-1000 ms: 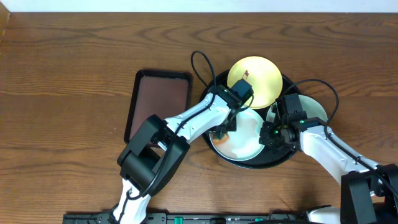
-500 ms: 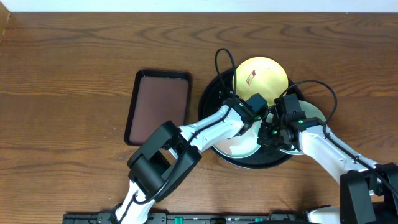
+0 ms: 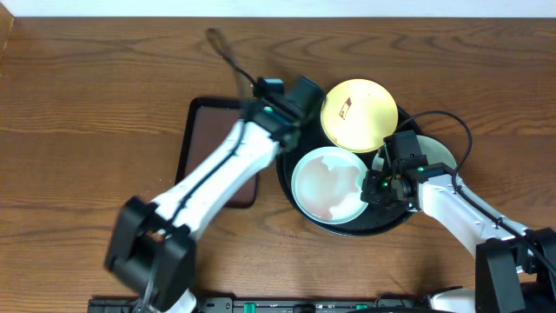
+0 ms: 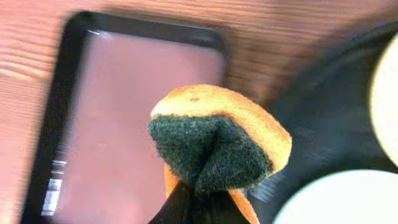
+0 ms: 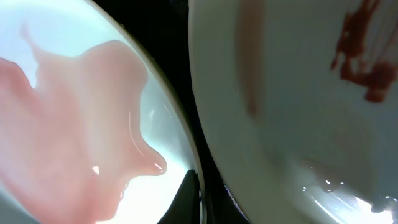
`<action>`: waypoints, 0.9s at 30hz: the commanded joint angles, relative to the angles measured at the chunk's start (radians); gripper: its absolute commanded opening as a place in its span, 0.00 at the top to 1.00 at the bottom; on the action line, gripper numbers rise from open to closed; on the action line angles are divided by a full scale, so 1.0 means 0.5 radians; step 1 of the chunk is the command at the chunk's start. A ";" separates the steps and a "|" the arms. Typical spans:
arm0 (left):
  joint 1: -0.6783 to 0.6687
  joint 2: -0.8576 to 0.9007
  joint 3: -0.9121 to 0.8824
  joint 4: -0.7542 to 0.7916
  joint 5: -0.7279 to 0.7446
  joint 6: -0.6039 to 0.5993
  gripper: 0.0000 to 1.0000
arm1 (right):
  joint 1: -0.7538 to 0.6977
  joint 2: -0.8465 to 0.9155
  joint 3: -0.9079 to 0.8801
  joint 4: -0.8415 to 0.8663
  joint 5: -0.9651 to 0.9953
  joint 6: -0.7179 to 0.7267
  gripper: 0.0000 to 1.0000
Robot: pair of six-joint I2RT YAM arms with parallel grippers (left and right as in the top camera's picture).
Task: Clean dirty plates on tray and stack at the side
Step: 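Scrub the front green plate with the sponge in the left gripper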
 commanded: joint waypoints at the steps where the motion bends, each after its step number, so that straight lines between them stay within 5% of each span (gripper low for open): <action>1: -0.002 0.020 -0.003 0.053 0.764 -0.046 0.92 | -0.012 0.075 -0.081 -0.072 0.246 -0.024 0.99; 7: -0.151 0.179 -0.124 0.266 0.967 -0.307 0.92 | -0.012 0.075 -0.081 -0.073 0.246 -0.024 0.99; 15: -0.312 0.521 -0.127 0.610 1.275 -0.315 0.92 | -0.012 0.075 -0.081 -0.073 0.246 -0.024 0.99; 27: -0.158 0.754 -0.124 0.641 0.929 -0.167 0.93 | -0.012 0.075 -0.081 -0.076 0.245 -0.024 0.99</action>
